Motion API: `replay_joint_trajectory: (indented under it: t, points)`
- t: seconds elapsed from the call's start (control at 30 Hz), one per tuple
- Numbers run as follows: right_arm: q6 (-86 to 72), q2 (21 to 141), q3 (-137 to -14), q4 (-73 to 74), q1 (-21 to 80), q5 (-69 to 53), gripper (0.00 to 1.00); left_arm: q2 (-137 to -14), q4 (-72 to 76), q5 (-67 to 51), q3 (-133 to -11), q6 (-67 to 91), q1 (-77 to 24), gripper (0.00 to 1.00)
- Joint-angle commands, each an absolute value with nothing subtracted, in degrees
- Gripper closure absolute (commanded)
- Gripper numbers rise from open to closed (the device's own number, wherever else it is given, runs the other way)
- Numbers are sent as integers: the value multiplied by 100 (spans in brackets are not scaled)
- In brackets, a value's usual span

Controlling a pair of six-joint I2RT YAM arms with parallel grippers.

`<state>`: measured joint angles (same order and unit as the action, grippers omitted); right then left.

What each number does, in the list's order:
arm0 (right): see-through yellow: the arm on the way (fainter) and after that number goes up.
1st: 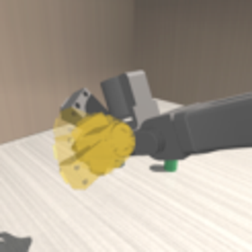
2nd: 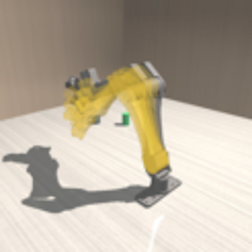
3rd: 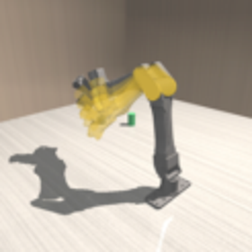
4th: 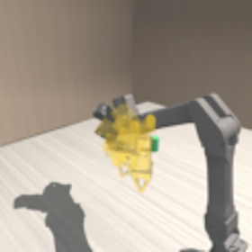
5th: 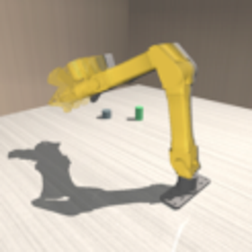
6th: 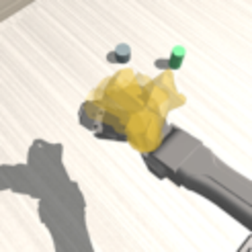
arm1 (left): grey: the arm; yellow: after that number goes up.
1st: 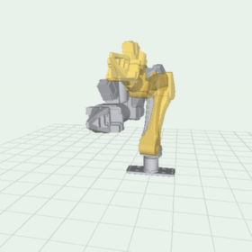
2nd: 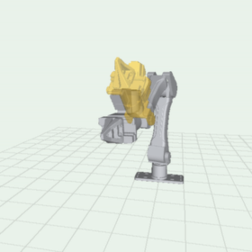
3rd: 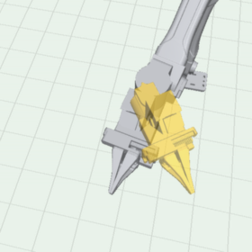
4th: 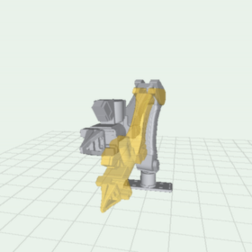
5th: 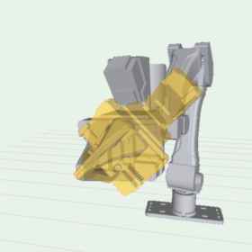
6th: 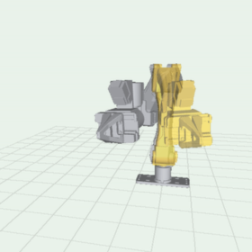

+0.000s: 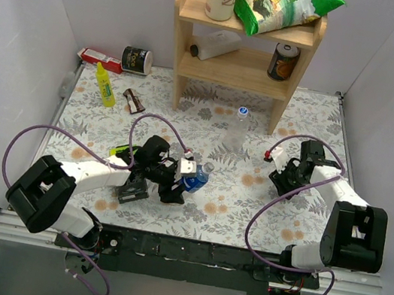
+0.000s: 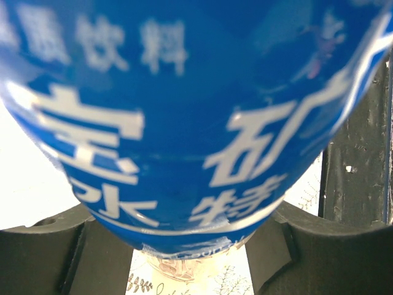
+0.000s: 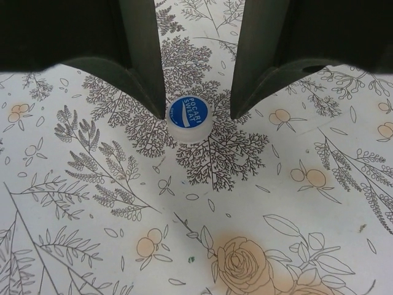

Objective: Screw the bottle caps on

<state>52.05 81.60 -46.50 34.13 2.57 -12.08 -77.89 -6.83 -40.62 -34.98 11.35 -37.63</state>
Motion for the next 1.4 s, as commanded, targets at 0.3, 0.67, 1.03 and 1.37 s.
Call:
replay_joint_trajectory:
  t: [0.3, 0.67, 1.03, 1.37]
  points:
    - [5177, 8235, -4359, 3147, 176, -1257, 50, -7805, -519, -4104, -3577, 1143, -3779, 100]
    - [5238, 8385, -4307, 3041, 123, -1063, 51, -7822, -422, -4122, -3524, 1178, -3779, 100]
    - [5571, 7799, -4974, 4199, 114, -1975, 69, -7840, -369, -4236, -3402, 1029, -3788, 100]
    - [6293, 6276, -6565, 5766, 1745, -4307, 72, -8261, -176, -4122, -3655, 370, -4069, 100]
